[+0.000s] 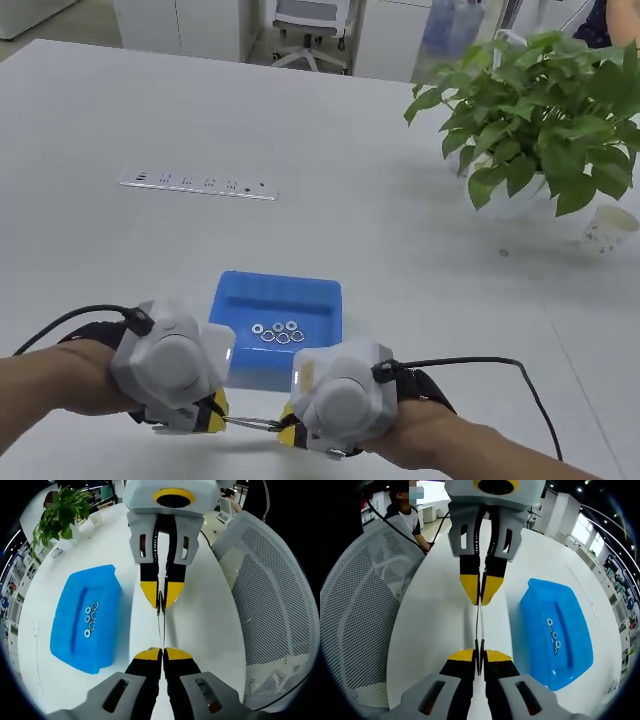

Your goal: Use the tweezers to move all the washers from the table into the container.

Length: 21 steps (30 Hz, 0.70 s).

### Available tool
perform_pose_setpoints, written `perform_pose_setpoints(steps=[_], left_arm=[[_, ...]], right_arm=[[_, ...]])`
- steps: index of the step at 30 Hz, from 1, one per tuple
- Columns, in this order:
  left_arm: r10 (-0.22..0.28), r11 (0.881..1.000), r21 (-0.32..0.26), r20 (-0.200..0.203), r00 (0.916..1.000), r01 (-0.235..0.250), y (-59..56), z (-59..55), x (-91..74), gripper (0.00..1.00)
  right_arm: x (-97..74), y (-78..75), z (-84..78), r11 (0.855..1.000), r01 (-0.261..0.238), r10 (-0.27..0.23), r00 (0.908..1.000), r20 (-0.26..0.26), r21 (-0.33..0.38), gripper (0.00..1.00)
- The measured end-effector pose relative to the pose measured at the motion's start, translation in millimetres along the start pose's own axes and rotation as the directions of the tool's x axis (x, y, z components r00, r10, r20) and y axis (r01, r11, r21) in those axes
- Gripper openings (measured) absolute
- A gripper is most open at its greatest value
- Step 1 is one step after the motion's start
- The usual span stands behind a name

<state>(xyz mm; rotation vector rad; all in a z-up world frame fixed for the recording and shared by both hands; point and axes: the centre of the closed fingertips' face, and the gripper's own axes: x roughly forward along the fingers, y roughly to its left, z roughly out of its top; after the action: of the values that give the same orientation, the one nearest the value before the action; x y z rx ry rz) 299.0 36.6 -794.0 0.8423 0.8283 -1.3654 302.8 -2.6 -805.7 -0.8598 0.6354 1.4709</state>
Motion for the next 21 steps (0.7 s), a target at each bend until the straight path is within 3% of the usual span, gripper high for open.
perform_pose_setpoints(steps=[21], left_arm=[[-0.025,0.999,-0.022,-0.014,0.9996,0.025,3.4,-8.0,13.5,0.06]], right_arm=[[9.7,-3.4,-7.0,0.998,-0.033,0.034,0.9994,-0.007,0.056,0.11]])
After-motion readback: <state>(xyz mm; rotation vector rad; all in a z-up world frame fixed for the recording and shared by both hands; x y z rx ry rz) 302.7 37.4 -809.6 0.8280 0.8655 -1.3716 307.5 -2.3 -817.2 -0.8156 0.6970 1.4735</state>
